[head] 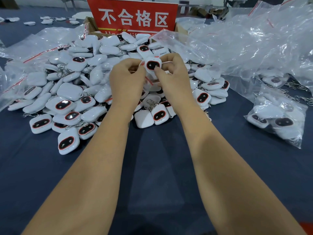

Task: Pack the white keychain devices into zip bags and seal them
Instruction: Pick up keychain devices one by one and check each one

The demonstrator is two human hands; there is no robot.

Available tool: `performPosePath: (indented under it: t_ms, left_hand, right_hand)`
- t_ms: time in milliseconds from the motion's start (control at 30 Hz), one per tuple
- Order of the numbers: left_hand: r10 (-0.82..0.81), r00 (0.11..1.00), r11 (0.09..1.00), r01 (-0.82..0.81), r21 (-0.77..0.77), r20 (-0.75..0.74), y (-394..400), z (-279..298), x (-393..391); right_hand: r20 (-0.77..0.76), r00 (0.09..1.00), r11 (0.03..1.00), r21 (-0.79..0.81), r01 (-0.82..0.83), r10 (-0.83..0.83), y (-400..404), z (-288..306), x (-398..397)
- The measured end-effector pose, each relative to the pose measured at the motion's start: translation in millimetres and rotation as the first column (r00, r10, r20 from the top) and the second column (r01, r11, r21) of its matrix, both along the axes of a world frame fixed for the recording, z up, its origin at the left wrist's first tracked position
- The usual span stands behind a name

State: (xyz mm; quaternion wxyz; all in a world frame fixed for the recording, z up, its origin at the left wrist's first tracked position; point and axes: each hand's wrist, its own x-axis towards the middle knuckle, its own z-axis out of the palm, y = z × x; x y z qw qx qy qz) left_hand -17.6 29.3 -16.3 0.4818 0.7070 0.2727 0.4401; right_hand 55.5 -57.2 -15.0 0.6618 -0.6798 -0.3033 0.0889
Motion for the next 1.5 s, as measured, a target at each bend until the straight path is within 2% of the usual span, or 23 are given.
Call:
performPosePath:
  t_ms: [200,300,367,433,533,667,800,967,1100,1167,1333,1500]
  left_hand:
    - [0.055,0.993,0.987,-0.069,0.143,0.104,-4,1,-1]
    - [0.018,0.993,0.975,-0.043,0.217,0.116,-9,2,0]
    - [-0.006,0.994,0.975,-0.019,0.22,0.113,-11,2,0]
    - [-0.024,0.995,0.982,0.005,0.186,0.098,-10,2,1]
    - [-0.06,0.998,0.993,0.059,0.099,0.012,-5,1,2]
    - [-0.083,0.979,0.995,0.09,0.033,-0.187,-2,-5,4]
    - [0.007,0.989,1.0,-0.008,-0.008,-0.151,0,-5,6]
    - [0.165,0.984,0.986,-0.166,-0.006,-0.062,6,-3,4]
    - [0.238,0.969,0.971,-0.235,-0.047,0.065,5,-4,2]
    - [0.233,0.967,0.972,-0.23,-0.049,0.101,6,-4,0]
    - [0.121,0.993,0.992,-0.121,-0.03,-0.001,5,-3,1]
    - [0.131,0.991,0.99,-0.132,-0.053,-0.014,5,-4,2]
  right_hand:
    - [0.142,0.983,0.993,-0.001,0.119,-0.117,2,-5,-2]
    - [0.157,0.987,0.999,-0.023,-0.034,0.037,2,-3,-4]
    - [0.186,0.971,0.987,-0.095,-0.133,0.149,2,-2,-6]
    - [0.213,0.962,0.979,-0.144,-0.144,0.173,2,-3,-7]
    - [0.228,0.973,0.992,-0.125,-0.016,0.045,3,-3,-7]
    - [0.111,0.973,0.98,0.029,0.198,-0.2,-2,2,-2]
    - [0.112,0.957,0.959,-0.068,0.276,-0.267,-7,1,4]
    - [0.354,0.931,0.898,-0.378,0.227,-0.087,-1,-5,6]
    - [0.517,0.843,0.771,-0.593,0.231,0.145,0,-13,6]
    - [0.543,0.823,0.753,-0.609,0.249,0.167,0,-13,8]
    - [0.541,0.828,0.783,-0.574,0.238,0.145,0,-14,9]
    - [0.519,0.835,0.772,-0.602,0.203,0.184,1,-14,12]
